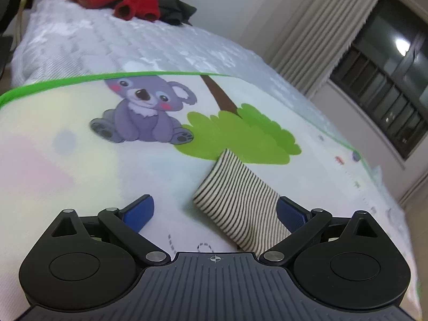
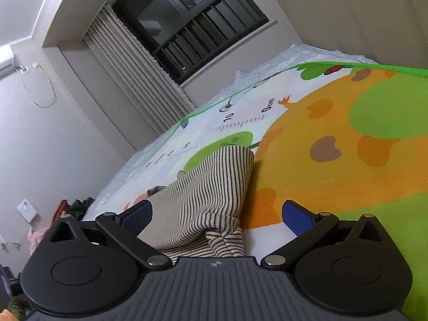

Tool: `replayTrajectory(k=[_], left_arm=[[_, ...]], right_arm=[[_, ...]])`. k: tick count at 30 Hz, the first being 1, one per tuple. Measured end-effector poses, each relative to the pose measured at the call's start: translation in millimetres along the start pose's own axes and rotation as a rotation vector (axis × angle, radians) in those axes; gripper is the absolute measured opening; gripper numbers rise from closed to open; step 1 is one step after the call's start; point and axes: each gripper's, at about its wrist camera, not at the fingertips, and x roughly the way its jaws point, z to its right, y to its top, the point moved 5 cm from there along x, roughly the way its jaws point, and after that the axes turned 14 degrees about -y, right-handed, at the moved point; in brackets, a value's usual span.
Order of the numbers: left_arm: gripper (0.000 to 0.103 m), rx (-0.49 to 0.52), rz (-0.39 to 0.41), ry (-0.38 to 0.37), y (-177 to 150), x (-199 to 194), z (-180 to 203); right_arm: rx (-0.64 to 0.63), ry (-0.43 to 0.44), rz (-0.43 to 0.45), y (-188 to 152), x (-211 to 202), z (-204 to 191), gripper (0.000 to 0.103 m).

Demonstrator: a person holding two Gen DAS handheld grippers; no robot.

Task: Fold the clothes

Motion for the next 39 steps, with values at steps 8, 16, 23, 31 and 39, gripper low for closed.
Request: replayTrajectory(k=[8, 16, 23, 31, 39], left_arm=[[0.103, 0.187, -0.104, 0.122, -8, 30, 18], [0.035, 0.31, -0.127, 0.174, -5, 26, 31], [0.013, 0.411, -0.109, 0.126, 14, 13, 73], [0.012, 0.579, -0.064, -0.017, 20, -6, 168], [0.012, 0.673, -0.052, -0.188, 1, -21, 257]], right_arm=[[-0.073, 0.106, 0.046, -2, -10, -15, 0.103], [-0.011, 0.103, 0.0, -3, -3, -4, 0.103], [0.022, 0.114, -0.008, -4, -2, 0, 0.103], [0.052, 0.121, -0.008, -3, -4, 4, 0.103], [0.075, 0.129, -0.005, -3, -5, 7, 0.103]])
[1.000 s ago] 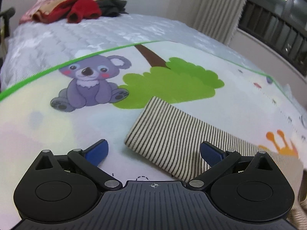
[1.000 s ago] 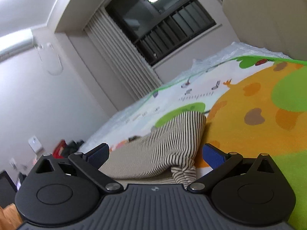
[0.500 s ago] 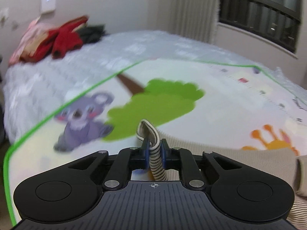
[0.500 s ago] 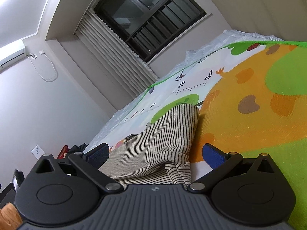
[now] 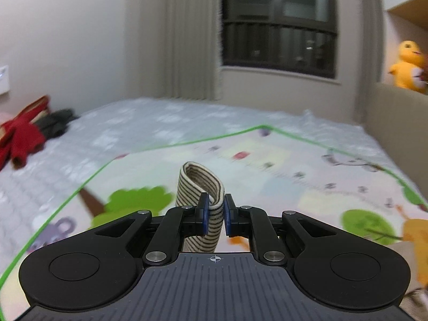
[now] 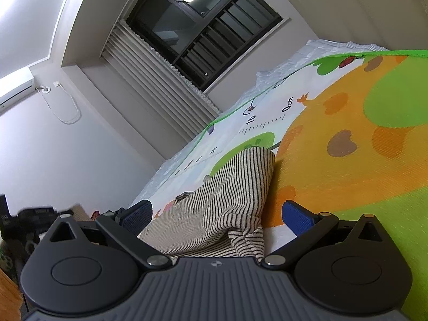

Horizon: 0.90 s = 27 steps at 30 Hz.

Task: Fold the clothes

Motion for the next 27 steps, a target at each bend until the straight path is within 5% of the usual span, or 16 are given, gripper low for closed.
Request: replayTrajectory(k=[15, 21, 27], left_arm=[[0.013, 0.138, 0.013, -0.386, 18, 22, 188], [0.015, 0.083, 0.002, -0.551, 5, 33, 229], [0.019, 0.063, -0.024, -0.61, -9, 36, 236]], right_arm=[[0.053, 0.021, 0.001, 1, 1, 7, 0.103], [0.077, 0.031, 0.0, 2, 1, 10, 0.103], [0.101, 0.038, -0.001, 2, 1, 13, 0.103]])
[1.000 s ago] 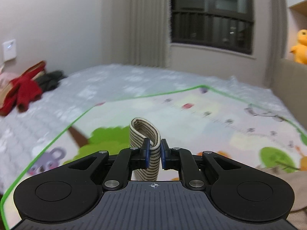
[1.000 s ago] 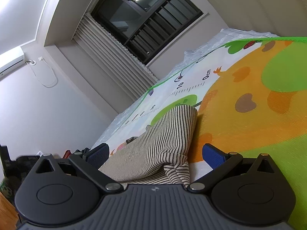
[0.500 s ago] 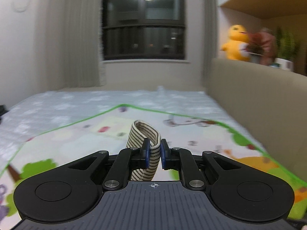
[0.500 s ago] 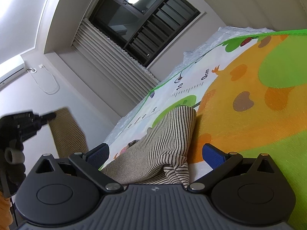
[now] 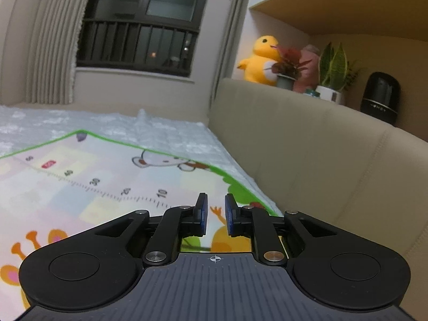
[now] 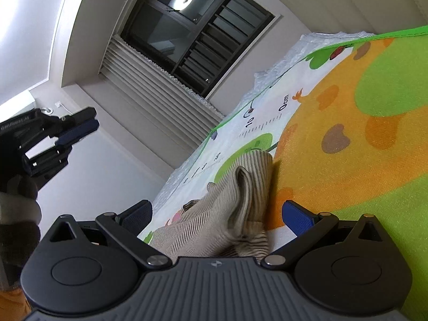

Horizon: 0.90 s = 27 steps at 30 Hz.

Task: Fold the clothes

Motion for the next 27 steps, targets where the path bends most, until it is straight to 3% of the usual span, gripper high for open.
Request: replayTrajectory(k=[5, 13, 20, 23, 27], left_arm=[[0.031, -0.045, -0.054, 0.034, -26, -3, -22], [0.051, -0.177, -0.201, 0.097, -106, -23, -78], [0.056, -0.296, -0.246, 0.133, -176, -53, -119], [0.058, -0.233, -0.21, 0.102, -186, -59, -117], [0.088, -0.139, -0.188, 0.045, -194, -56, -105]], right_arm=[[0.003, -0.001, 0.0, 0, 1, 1, 0.103], [0.015, -0.001, 0.004, 0, 1, 2, 0.103], [0.009, -0.009, -0.005, 0, 4, 2, 0.103], [-0.004, -0.02, -0.016, -1, 5, 1, 0.103], [-0.022, -0.038, -0.029, -1, 8, -1, 0.103]])
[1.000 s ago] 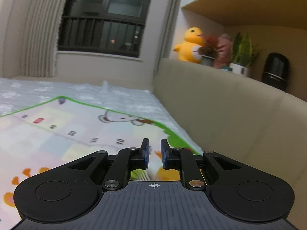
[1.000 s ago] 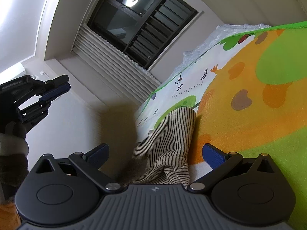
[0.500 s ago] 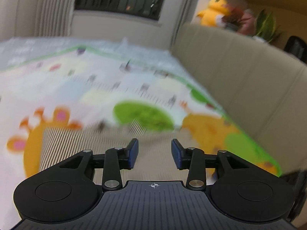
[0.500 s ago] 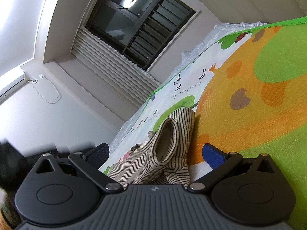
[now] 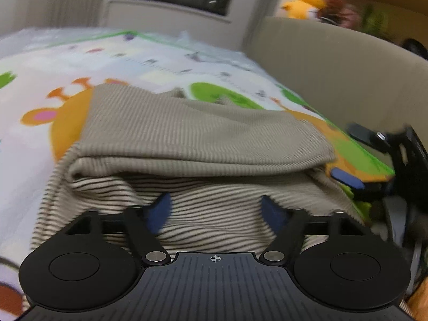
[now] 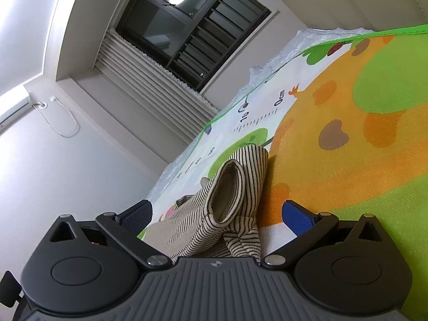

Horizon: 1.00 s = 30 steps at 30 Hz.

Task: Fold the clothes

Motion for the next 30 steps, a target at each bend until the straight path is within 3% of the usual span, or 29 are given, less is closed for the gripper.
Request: replayTrajectory(k=[4, 9, 17, 21, 27, 30], left_arm=[[0.097, 0.053, 0.005, 0.008, -1, 3, 11], [0.103, 0.011, 0.046, -0.01, -1, -3, 6], [0.103, -0.011, 0.053, -0.03, -1, -4, 2], [0.103, -0.024, 0.062, -0.045, -1, -6, 0], [0.103, -0.054, 0.079, -0.077, -1, -9, -4], [0.103, -0.069, 0.088, -0.091, 0, -10, -6]], right_arm=[[-0.019, -0.022, -0.011, -1, 3, -3, 0.103], [-0.095, -0.091, -0.057, -3, 11, -11, 0.103], [-0.206, -0.146, -0.141, -7, 20, -21, 0.103], [-0.29, -0.221, -0.16, -11, 24, -33, 0.103], [-0.548, -0.419, -0.146, -25, 32, -70, 0.103], [-0.621, -0.428, -0.069, -14, 23, -97, 0.103]])
